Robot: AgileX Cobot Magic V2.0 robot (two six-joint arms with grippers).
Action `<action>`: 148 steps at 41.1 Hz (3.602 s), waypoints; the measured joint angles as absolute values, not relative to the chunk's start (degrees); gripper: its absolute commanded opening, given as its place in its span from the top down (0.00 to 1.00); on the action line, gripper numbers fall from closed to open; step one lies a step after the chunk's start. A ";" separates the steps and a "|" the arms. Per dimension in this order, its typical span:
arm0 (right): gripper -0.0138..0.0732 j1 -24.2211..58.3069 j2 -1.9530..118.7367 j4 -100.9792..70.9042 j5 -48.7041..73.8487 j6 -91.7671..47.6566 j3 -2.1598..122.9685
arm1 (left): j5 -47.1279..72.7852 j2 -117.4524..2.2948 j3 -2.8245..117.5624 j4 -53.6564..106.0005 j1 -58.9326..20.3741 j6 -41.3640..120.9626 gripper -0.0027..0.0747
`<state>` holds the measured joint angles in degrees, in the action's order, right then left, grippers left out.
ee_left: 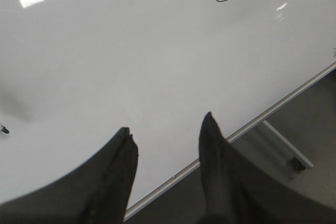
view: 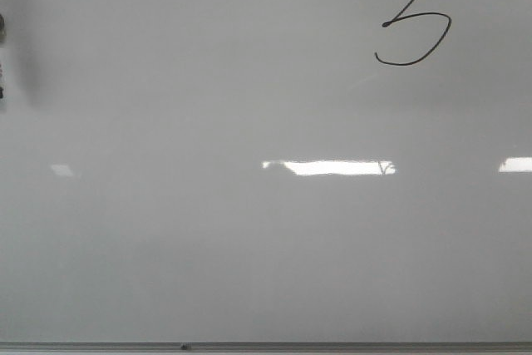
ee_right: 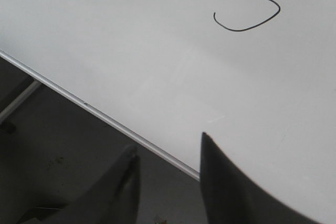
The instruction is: Write number 5 on whiteboard
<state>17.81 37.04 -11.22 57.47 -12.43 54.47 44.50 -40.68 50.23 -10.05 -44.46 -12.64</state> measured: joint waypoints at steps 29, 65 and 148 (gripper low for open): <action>0.92 17.81 37.04 -11.23 56.92 -12.43 54.47 | 44.38 -40.68 50.23 -12.33 -44.46 -9.83 0.99; 0.92 17.81 37.04 -11.23 56.92 -12.43 54.47 | 39.01 -32.07 42.85 0.55 -22.10 -6.49 0.99; 0.92 17.81 37.04 -11.23 57.02 -12.43 54.47 | 2.24 0.37 -0.26 2.09 -0.77 2.30 0.99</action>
